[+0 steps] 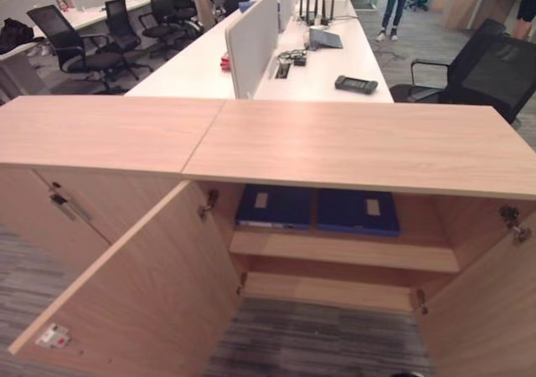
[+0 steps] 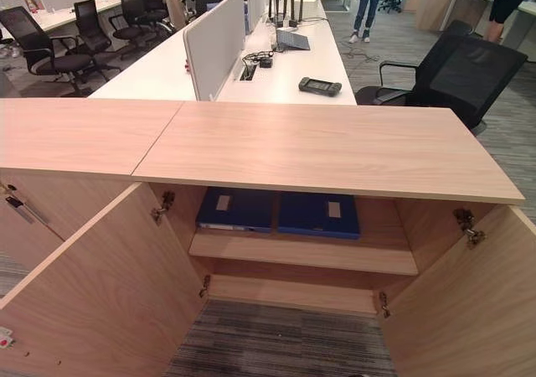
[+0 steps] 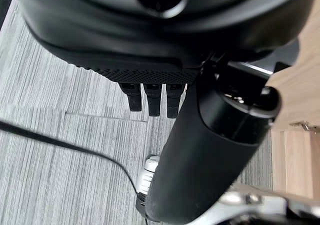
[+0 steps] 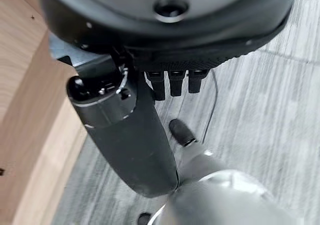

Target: Put the empty folder in the office cabinet

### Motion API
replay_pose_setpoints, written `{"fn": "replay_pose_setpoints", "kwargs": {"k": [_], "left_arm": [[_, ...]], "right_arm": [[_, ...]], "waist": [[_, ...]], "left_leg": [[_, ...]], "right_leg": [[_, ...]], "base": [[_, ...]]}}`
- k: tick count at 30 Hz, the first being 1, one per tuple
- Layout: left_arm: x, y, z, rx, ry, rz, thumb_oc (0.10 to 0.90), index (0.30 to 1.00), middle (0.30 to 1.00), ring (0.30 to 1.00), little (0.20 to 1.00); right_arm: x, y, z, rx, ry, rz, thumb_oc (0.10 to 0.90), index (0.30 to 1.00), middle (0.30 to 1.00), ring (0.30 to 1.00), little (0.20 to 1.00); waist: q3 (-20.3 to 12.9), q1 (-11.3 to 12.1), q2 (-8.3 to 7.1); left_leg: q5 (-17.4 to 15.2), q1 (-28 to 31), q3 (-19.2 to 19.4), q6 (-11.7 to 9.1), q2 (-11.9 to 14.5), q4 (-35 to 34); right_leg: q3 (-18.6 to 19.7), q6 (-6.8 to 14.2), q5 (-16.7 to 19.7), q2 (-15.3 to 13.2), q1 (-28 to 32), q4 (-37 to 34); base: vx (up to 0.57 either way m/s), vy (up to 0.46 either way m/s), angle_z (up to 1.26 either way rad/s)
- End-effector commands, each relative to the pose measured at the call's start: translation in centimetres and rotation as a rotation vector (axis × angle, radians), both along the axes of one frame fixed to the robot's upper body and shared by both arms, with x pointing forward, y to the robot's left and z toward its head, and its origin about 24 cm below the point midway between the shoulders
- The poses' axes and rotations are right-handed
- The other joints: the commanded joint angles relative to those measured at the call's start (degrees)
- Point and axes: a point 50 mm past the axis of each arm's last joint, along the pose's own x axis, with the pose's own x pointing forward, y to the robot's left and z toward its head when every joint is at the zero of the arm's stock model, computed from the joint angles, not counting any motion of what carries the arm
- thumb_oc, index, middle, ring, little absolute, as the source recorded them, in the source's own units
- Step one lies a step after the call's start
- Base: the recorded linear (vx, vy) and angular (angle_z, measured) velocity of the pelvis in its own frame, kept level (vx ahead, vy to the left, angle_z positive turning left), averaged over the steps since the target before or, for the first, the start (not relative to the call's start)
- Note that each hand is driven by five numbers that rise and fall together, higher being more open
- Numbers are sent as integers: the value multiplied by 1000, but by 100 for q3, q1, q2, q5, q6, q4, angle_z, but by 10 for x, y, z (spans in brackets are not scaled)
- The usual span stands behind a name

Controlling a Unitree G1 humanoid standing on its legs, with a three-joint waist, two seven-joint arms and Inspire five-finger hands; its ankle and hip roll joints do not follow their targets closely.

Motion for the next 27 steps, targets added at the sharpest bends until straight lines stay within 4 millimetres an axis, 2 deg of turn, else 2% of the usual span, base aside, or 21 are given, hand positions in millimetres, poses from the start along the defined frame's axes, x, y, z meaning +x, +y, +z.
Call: {"fn": "replay_pose_setpoints", "kwargs": {"k": [1, 6, 14, 15, 17, 19, 20, 21, 24, 27], "left_arm": [[66, -23, 5, -21, -213, -85, 800, 900, 900, 900, 900], [69, -24, 6, 24, -233, -140, 800, 900, 900, 900, 900], [55, -17, 4, 67, -196, -159, 800, 900, 900, 900, 900], [59, -13, 5, 81, -209, -153, 800, 900, 900, 900, 900], [64, -6, 7, 106, -221, -140, 800, 900, 900, 900, 900], [62, 2, 8, 128, -212, -117, 800, 900, 900, 900, 900], [60, 4, 8, 133, -206, -108, 800, 900, 900, 900, 900], [54, 5, 7, 123, -192, -85, 800, 900, 900, 900, 900], [37, -3, 3, 72, -146, -26, 800, 900, 900, 900, 900], [29, -10, 0, 56, -115, -32, 800, 900, 900, 900, 900]], "right_arm": [[20, -5, 6, -39, -64, -5, 800, 900, 900, 900, 900], [22, -8, 8, -109, -102, 22, 800, 900, 900, 900, 900], [14, -6, 6, -172, -96, 102, 800, 900, 900, 900, 900], [16, -7, 7, -182, -112, 98, 800, 900, 900, 900, 900], [15, -6, 7, -183, -116, 85, 800, 900, 900, 900, 900], [6, -4, 4, -161, -99, 59, 800, 900, 900, 900, 900], [4, -4, 3, -158, -92, 55, 800, 900, 900, 900, 900], [-2, -2, 2, -151, -70, 67, 800, 900, 900, 900, 900], [-3, 1, 0, -136, -61, 76, 800, 900, 900, 900, 900], [12, 4, 4, -129, -131, 76, 800, 900, 900, 900, 900]], "waist": [[-65, -7, 193], [24, -79, 236], [253, -157, 218], [350, -185, 260], [364, -193, 339], [246, -154, 335], [159, -121, 271], [33, 0, 130], [-94, 24, 64], [-87, -13, 52]], "left_leg": [[-621, 334, -82, -45, -122, -41], [-577, 246, -142, 89, -336, -52], [-518, 187, -125, 284, -605, -52], [-337, 81, -196, 332, -627, -52], [-295, 44, -269, 331, -565, -52], [-262, -40, -323, 321, -520, -52], [-250, -100, -350, 311, -541, -52], [-245, -152, -388, 286, -575, -52], [-227, -144, -406, 237, -535, -52], [-193, -160, -415, 181, -434, -52]], "right_leg": [[-20, 185, -369, 539, 152, 131], [8, 360, -155, 234, -68, 292], [26, 555, 92, -179, -366, 641], [104, 528, 72, -317, -477, 841], [446, 506, -122, -381, -427, 1057], [652, 448, -217, -521, -144, 1235], [700, 459, -212, -494, 4, 1088], [713, 473, -347, -331, 161, 826], [797, 463, -369, -15, 252, 391], [882, 384, -403, 189, 288, 198]], "base": [[-104, 176, 6], [-115, 172, 8], [-130, 128, 4], [-234, 117, 5], [-130, 39, 40], [-12, -40, 56], [68, -140, 53], [85, -135, 39], [85, -144, -7], [22, -89, -26]]}}
